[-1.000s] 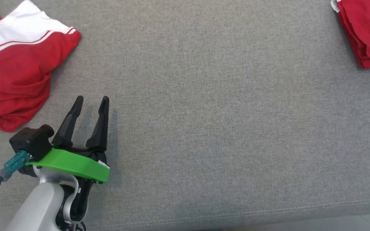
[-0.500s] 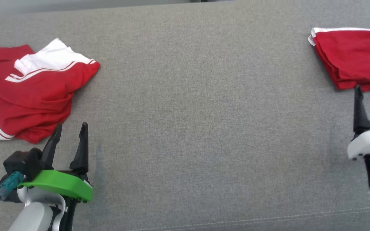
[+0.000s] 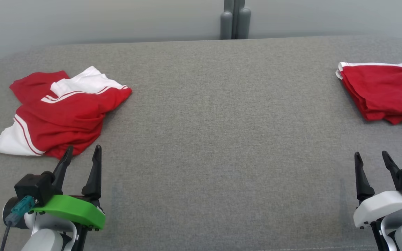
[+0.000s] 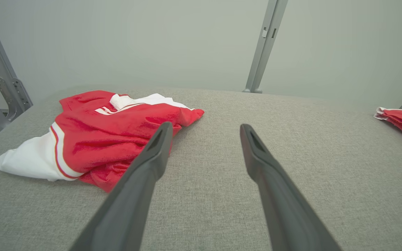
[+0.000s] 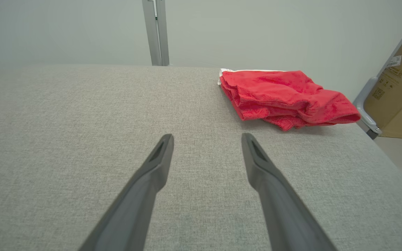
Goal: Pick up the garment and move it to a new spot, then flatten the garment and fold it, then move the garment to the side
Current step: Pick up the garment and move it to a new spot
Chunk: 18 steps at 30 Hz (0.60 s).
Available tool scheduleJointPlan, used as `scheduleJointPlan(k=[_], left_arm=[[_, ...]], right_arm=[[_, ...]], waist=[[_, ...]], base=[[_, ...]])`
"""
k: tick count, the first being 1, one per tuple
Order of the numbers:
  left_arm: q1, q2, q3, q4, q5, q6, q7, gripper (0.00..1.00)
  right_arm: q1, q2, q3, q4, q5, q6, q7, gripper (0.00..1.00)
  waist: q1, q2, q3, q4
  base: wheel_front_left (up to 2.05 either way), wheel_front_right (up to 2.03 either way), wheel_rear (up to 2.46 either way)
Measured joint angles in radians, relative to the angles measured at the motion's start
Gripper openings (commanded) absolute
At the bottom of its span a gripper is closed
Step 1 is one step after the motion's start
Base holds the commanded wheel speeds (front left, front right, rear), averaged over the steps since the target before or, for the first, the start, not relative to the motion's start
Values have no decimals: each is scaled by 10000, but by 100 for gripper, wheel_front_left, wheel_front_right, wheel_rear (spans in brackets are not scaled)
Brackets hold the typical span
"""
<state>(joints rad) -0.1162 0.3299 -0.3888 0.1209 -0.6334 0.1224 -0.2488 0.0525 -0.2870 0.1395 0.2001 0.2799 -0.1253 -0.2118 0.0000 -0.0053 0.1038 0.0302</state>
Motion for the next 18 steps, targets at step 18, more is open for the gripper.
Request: scheduleJointPlan(k=[18], left_arm=[[1378, -625, 1918, -150, 372, 10, -2, 100]], right_arm=[[-1478, 445, 2571, -307, -1143, 838, -4, 100]], waist=[[0, 0, -344, 2145]], base=[[0, 0, 0]])
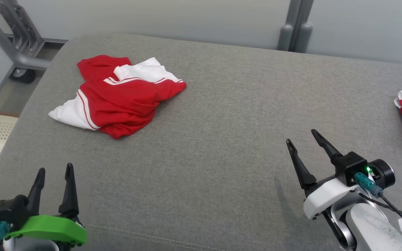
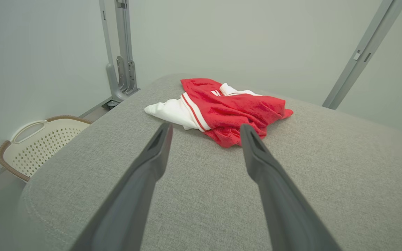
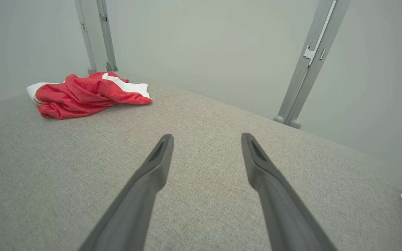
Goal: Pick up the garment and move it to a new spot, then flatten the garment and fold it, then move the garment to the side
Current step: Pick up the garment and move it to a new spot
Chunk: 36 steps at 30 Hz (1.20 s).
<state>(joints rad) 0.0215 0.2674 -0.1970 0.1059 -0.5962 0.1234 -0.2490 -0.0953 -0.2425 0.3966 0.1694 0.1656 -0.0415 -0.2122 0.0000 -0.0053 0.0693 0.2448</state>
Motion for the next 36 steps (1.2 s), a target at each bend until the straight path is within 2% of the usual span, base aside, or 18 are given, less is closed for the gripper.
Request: scheduleJointPlan(k=[7, 12, 16, 19, 26, 31, 36], left_arm=[[104, -109, 178, -176, 127, 0, 0, 100], [76, -291, -247, -155, 153, -12, 0, 100], [-268, -326, -219, -123, -203, -196, 25, 100], [-1006, -384, -226, 104, -769, -456, 474, 100], [-3245, -426, -144, 1430, -1655, -635, 2284, 100], [-4415, -401, 117, 2694, -2543, -715, 3591, 100], [-5215, -408, 688, 3179, -3150, -704, 3963, 100]], right_arm=[[-32, -4, -268, 215, 2, -56, 75, 100], [118, -82, -679, 127, 6, -326, 107, 100], [230, -67, -669, -207, -2, -399, 297, 100], [229, -71, -685, -462, -69, -431, 502, 100], [490, -194, -560, -679, -374, -548, 984, 100], [626, -211, -387, -1074, -571, -571, 1264, 100], [661, -284, -397, -1298, -690, -585, 1388, 100]], waist=[[0, 0, -83, 930], [0, 0, -76, 1601], [0, 0, 54, 2042], [0, 0, 305, 2194], [0, 0, 1102, 2152], [0, 0, 1807, 1618], [0, 0, 2265, 1159]], base=[[0, 0, 0], [0, 0, 0], [0, 0, 0], [0, 0, 0], [0, 0, 0], [0, 0, 0], [0, 0, 0]])
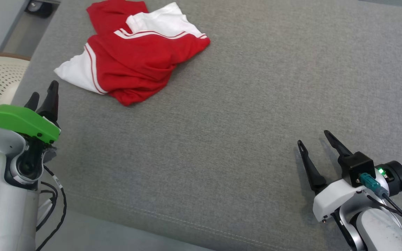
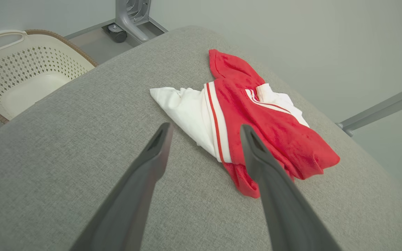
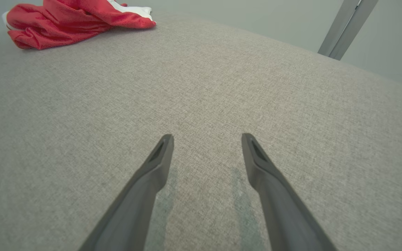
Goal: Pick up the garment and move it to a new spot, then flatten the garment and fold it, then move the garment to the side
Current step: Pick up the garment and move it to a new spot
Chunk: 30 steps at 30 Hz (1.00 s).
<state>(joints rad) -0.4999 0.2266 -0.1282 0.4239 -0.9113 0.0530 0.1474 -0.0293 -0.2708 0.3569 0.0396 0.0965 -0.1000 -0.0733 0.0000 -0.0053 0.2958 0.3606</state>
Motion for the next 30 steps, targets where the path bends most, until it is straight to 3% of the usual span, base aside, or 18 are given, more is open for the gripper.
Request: scheduleJointPlan(k=[7, 19, 22, 30], left_arm=[[-833, 63, 286, 681, -293, -13, 460, 100], [-1660, -19, 286, 2295, -341, -316, 309, 100], [-1928, 105, 290, 2516, -313, -533, 159, 2], [-2995, 82, 272, 2217, -23, -1350, -800, 0]], right_arm=[[-64, -188, -276, -516, -203, -77, 127, 100], [-546, -142, -830, -984, -339, -90, -54, 100], [-624, -125, -895, -986, -326, -90, -142, 100], [-647, 309, -802, -545, -115, -163, -424, 100]], waist=[[1, 0, 885, -796], [0, 0, 2252, -1774], [0, 0, 2373, -1928], [1, 0, 2093, -2011]], base=[[0, 0, 0], [0, 0, 0], [0, 0, 0], [0, 0, 0]])
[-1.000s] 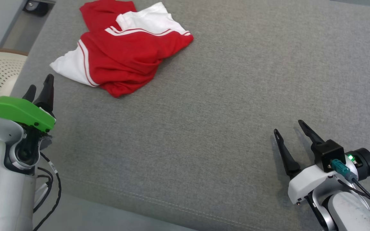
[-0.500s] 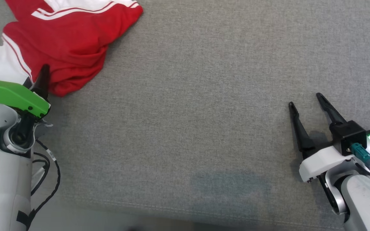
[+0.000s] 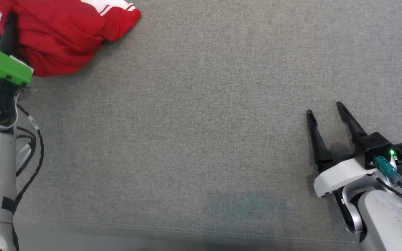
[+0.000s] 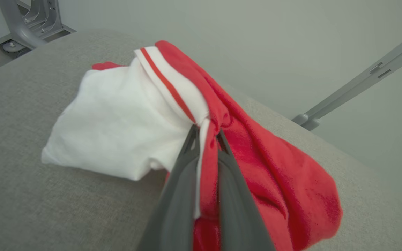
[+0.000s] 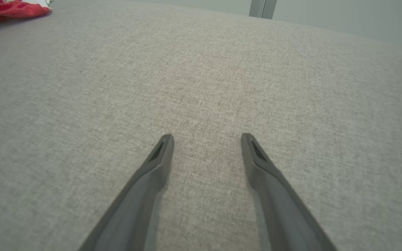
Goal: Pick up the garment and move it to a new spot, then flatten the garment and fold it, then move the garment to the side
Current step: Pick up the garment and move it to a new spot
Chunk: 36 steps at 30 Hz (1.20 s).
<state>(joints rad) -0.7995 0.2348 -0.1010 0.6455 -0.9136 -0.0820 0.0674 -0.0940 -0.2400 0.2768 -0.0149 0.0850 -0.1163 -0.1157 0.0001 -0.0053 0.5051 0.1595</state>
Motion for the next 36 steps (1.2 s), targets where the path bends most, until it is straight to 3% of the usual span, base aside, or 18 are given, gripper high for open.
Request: scheduleJointPlan(k=[5, 8, 11, 13, 17, 25, 36], left_arm=[[-639, 115, -911, -805, 984, -259, -439, 0], [-726, -127, -1825, -1331, 1459, -389, -495, 0], [-726, -907, -2698, -1770, 1471, -424, -345, 0], [-623, -1778, -3787, -2042, 1607, -428, -205, 0], [-84, -2661, -5181, -2082, 1820, -472, 54, 0], [656, -2111, -7415, -2044, 2263, -472, 391, 0], [688, -1916, -8021, -1870, 2435, -468, -48, 0]], right_arm=[[0, 466, 238, 481, 284, 0, -242, 100], [2, 654, 291, 757, 405, 0, -428, 100], [5, 920, 318, 980, 535, 0, -612, 100], [6, 1181, 407, 1252, 681, 0, -790, 100], [10, 1469, 395, 1329, 838, 0, -922, 100], [338, 1540, 159, 1327, 863, -77, -1101, 100], [616, 1806, 545, 1522, 1007, -77, -1227, 100]], waist=[[0, 0, -395, -102], [0, 0, -676, -217], [0, 0, -949, -389], [0, 0, -1188, -650], [0, 0, -1497, -1084], [0, 1, -1903, -2147], [-1, 0, -1969, -3679]], base=[[0, 0, 0], [0, 0, 0], [0, 0, 0], [0, 0, 0], [0, 0, 0], [0, 0, 0], [0, 0, 0]])
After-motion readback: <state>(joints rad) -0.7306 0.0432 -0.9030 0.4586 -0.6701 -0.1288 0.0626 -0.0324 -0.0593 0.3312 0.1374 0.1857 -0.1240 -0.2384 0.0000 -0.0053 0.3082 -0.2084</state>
